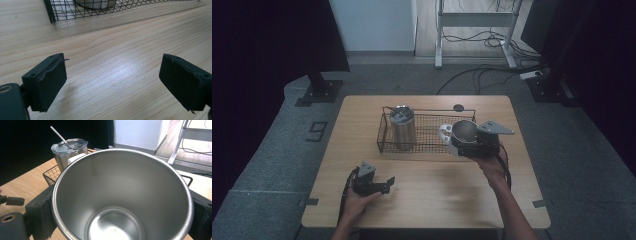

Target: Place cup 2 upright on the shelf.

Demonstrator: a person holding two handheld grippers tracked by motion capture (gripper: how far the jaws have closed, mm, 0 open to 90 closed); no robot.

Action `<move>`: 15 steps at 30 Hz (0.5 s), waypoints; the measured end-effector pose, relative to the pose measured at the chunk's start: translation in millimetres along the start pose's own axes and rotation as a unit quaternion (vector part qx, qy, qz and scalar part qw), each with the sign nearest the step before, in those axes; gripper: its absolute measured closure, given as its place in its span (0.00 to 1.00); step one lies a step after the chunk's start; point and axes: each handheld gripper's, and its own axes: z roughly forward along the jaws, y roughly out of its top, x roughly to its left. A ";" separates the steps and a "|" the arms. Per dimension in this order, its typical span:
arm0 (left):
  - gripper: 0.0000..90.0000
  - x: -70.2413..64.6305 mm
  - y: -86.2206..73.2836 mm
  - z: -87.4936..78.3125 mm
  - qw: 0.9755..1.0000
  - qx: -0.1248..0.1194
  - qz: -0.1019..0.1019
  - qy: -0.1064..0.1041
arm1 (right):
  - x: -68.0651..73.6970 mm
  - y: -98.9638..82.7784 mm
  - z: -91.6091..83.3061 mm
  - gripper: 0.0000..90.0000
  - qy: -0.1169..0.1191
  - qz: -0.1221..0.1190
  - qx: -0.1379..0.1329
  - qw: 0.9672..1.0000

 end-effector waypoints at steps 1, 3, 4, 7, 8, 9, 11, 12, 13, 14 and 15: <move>0.09 0.1 0.0 -0.1 1.000 0.000 0.000 0.000 | -0.2 0.9 0.5 0.07 0.000 0.000 0.001 1.000; 0.09 0.1 0.0 -0.1 1.000 -0.002 -0.001 0.001 | -0.7 2.8 2.1 0.07 0.000 -0.001 0.001 1.000; 0.09 0.2 0.0 -0.3 1.000 -0.002 -0.001 0.001 | -1.0 3.4 2.8 0.07 0.001 -0.001 0.001 1.000; 0.09 0.6 0.2 -1.1 1.000 0.000 0.000 0.001 | -2.0 5.7 5.7 0.07 0.000 -0.003 0.004 1.000; 0.09 0.7 0.2 -1.2 1.000 -0.001 0.000 0.001 | -2.4 6.5 6.5 0.07 -0.001 -0.005 0.004 1.000; 0.09 0.7 0.2 -1.2 1.000 -0.001 -0.001 0.001 | -2.8 7.4 7.4 0.07 -0.002 -0.005 0.005 1.000; 0.09 0.8 0.2 -0.9 1.000 0.000 0.000 0.001 | -3.7 8.7 8.7 0.07 -0.002 -0.006 0.005 1.000; 0.09 0.6 0.1 -0.8 1.000 0.001 0.000 0.001 | -4.1 9.4 9.3 0.07 -0.002 -0.005 0.006 1.000; 0.09 0.6 0.1 -0.8 1.000 0.001 0.000 0.000 | -4.5 10.2 10.1 0.07 -0.003 -0.005 0.006 1.000; 0.09 0.3 0.0 -0.6 1.000 0.000 0.001 0.001 | -4.7 10.6 10.5 0.07 -0.003 -0.004 0.006 1.000; 0.09 0.2 0.0 -0.6 1.000 0.000 0.000 0.000 | -5.2 11.3 11.4 0.07 -0.003 -0.005 0.006 1.000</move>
